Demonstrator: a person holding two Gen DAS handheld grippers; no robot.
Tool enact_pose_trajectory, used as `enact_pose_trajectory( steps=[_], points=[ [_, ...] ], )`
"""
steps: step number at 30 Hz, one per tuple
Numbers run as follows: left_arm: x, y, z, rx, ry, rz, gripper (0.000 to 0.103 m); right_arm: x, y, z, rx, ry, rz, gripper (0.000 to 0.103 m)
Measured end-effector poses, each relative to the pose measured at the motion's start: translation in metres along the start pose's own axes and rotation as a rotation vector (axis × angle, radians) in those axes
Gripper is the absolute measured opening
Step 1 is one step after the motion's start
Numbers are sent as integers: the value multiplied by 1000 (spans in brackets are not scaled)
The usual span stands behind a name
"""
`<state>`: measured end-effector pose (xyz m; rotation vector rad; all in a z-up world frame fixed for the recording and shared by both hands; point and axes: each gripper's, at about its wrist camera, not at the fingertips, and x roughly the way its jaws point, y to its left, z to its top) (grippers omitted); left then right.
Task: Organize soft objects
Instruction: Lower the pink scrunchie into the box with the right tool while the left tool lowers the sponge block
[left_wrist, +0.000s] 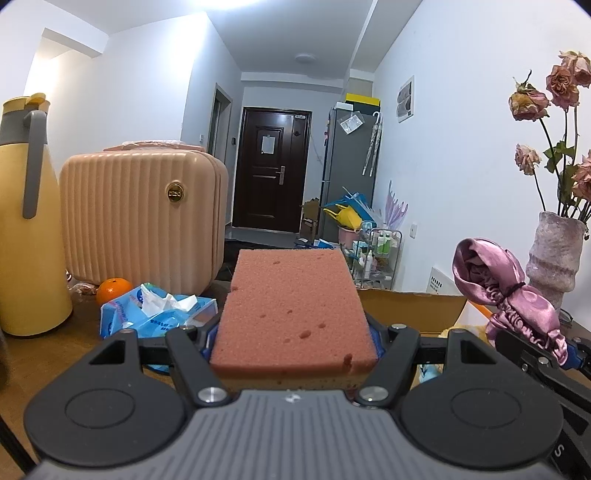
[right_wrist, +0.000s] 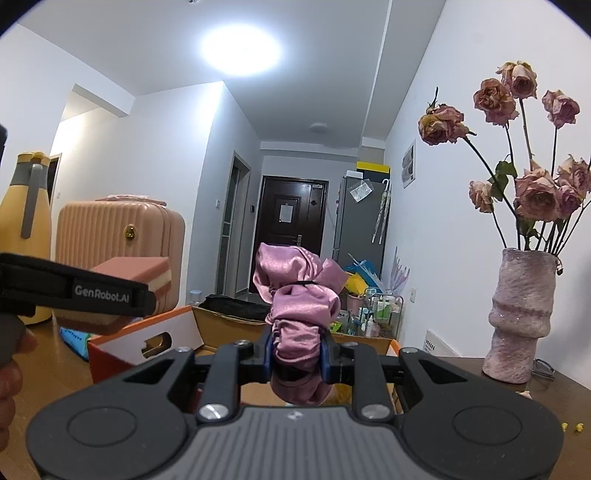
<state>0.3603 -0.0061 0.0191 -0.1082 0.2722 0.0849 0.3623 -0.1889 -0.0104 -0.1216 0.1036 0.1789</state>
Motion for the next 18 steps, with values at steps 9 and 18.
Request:
enact_pose_trajectory(
  steps=[9, 18],
  points=[
    [19, -1, 5, -4, -3, 10, 71, 25, 1, 7, 20, 13, 6, 23],
    [44, 1, 10, -14, 7, 24, 71, 56, 5, 14, 17, 59, 25, 23]
  ],
)
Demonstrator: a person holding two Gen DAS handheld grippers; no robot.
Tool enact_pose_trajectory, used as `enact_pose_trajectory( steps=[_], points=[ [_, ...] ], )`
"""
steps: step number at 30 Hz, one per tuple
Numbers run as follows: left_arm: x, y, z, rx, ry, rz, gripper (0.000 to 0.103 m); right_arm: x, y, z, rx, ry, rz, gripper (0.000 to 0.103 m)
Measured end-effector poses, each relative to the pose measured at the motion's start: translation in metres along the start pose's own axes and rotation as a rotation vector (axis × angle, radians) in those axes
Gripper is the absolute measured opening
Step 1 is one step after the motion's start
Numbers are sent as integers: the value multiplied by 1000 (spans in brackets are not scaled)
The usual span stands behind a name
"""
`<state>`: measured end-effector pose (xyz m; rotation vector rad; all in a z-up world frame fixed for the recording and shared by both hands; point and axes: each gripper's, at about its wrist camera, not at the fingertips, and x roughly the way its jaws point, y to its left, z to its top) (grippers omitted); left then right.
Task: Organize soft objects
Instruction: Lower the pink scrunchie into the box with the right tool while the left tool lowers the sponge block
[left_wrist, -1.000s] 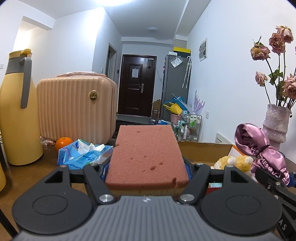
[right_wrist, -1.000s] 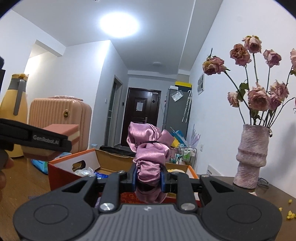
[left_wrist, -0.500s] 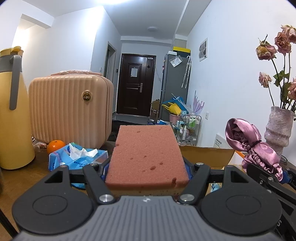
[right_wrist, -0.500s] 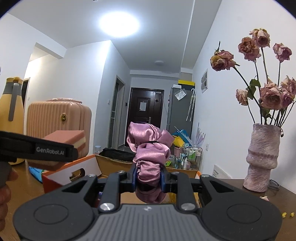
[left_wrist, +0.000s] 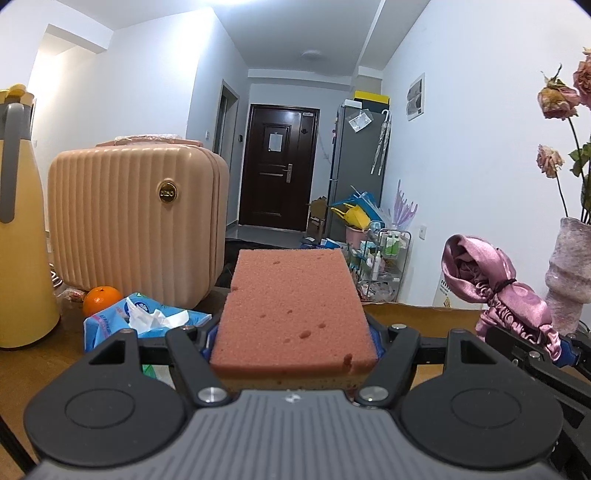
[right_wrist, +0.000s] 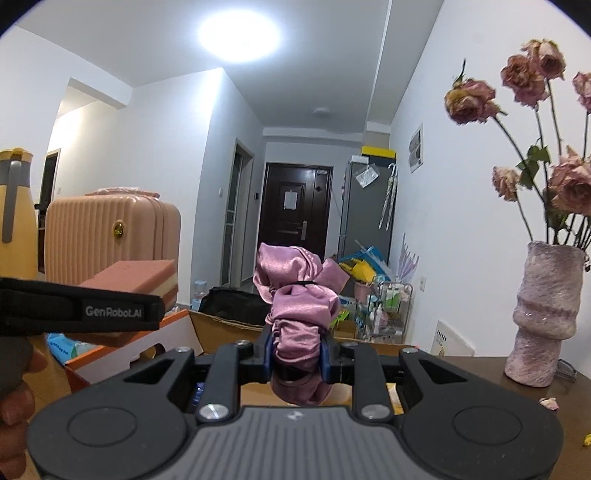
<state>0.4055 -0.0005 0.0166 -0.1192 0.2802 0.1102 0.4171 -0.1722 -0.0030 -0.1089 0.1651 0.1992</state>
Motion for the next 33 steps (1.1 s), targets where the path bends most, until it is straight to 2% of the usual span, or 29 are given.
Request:
enact_pose_trajectory(
  steps=[13, 26, 33],
  points=[
    [30, -6, -1, 30, 25, 0, 71, 45, -1, 8, 14, 170, 30, 24],
    [49, -14, -6, 81, 40, -5, 71, 67, 17, 4, -54, 260, 13, 27],
    [53, -15, -14, 103, 59, -5, 72, 67, 31, -1, -129, 264, 3, 27]
  ],
)
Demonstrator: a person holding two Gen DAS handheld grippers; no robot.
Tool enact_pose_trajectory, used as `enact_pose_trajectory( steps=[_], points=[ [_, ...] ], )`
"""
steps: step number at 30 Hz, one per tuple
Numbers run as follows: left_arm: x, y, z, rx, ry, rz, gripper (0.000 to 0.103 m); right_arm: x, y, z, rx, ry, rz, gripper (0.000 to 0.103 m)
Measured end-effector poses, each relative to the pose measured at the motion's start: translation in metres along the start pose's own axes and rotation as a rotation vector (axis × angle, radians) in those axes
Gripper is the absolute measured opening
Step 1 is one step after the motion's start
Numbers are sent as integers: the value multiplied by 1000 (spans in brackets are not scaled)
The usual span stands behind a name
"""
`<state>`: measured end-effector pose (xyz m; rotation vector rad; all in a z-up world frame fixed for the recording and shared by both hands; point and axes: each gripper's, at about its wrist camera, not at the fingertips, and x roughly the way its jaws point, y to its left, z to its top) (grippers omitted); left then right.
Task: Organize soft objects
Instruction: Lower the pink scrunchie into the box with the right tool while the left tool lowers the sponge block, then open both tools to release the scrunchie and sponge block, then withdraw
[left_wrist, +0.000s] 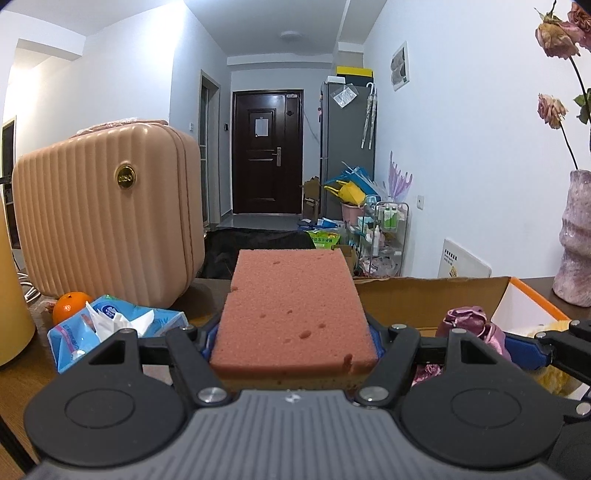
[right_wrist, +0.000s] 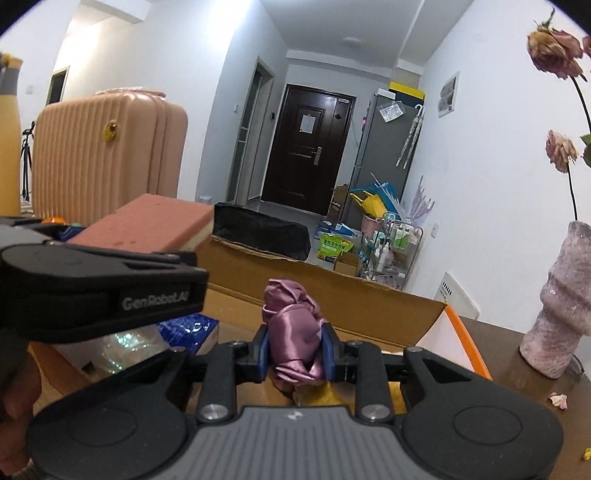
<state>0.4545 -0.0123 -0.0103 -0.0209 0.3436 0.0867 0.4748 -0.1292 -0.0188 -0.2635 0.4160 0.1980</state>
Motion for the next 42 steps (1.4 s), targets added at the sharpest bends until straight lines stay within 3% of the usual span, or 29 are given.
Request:
enact_pose_trajectory(
  steps=[7, 10, 13, 16, 18, 21, 27, 42],
  points=[
    [-1, 1, -2, -6, 8, -6, 72, -2, -1, -1, -2, -6, 2, 27],
    [-1, 1, -2, -6, 4, -5, 72, -4, -2, -3, 0, -12, 1, 32],
    [-4, 2, -3, -9, -3, -4, 80, -5, -5, -4, 3, -22, 1, 43],
    [-6, 2, -3, -9, -17, 3, 85, -8, -6, -4, 2, -36, -13, 65],
    [-8, 2, -2, -14, -23, 8, 98, -11, -5, -4, 6, -48, -24, 80],
    [-12, 2, 0, -21, -46, 33, 103, -12, -6, -4, 11, -54, -35, 90],
    [-15, 5, 2, -43, -52, 56, 103, -14, -8, -2, 22, -59, -35, 99],
    [-34, 18, -2, -86, -46, 94, 103, -39, -2, -12, 31, -80, 18, 100]
  ],
)
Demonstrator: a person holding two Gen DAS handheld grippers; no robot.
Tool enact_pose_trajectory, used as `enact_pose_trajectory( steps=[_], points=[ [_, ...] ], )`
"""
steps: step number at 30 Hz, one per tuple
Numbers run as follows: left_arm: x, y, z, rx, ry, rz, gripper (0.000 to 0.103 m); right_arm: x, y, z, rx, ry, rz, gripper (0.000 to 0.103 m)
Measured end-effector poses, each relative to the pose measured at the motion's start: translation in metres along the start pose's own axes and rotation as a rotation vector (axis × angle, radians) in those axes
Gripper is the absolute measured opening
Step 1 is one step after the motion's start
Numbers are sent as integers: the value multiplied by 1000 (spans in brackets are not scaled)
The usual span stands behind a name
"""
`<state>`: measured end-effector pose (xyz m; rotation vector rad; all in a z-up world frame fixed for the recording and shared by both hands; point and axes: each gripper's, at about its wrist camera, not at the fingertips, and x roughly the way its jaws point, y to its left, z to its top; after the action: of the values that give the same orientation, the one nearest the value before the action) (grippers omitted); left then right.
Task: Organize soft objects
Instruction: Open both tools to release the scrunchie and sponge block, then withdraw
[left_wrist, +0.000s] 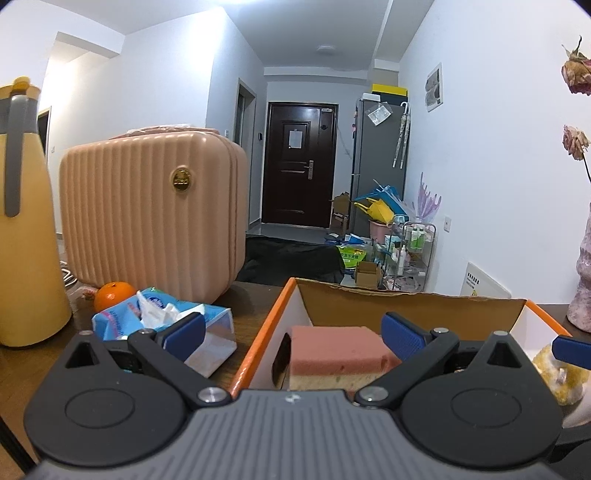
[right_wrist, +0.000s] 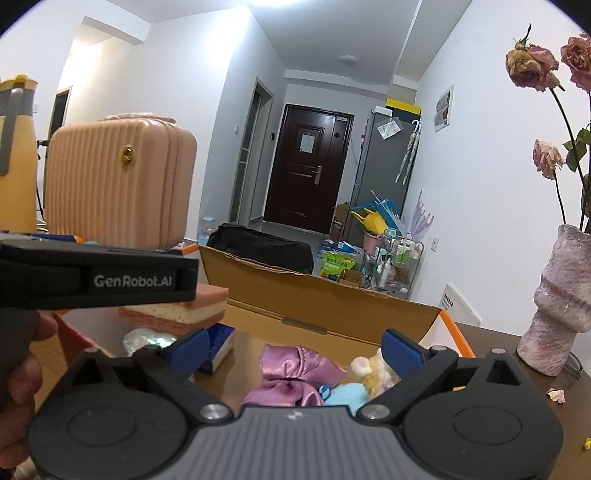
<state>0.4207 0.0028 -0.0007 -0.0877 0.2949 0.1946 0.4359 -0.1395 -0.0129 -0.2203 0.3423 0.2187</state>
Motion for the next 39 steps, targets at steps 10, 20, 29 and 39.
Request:
enact_pose_trajectory(
  steps=[10, 20, 29, 39],
  points=[
    [-27, 15, -7, -25, 6, 19, 103, -28, -6, -7, 25, -37, -13, 100],
    [-56, 28, -13, -30, 5, 31, 103, -56, -13, -19, 44, -47, -37, 100],
    [-84, 37, -20, -31, 6, 31, 103, -89, -19, -27, 72, -87, -55, 100],
    [-112, 43, -27, -22, 9, 8, 103, -122, -22, -37, 80, -107, -61, 101]
  ],
)
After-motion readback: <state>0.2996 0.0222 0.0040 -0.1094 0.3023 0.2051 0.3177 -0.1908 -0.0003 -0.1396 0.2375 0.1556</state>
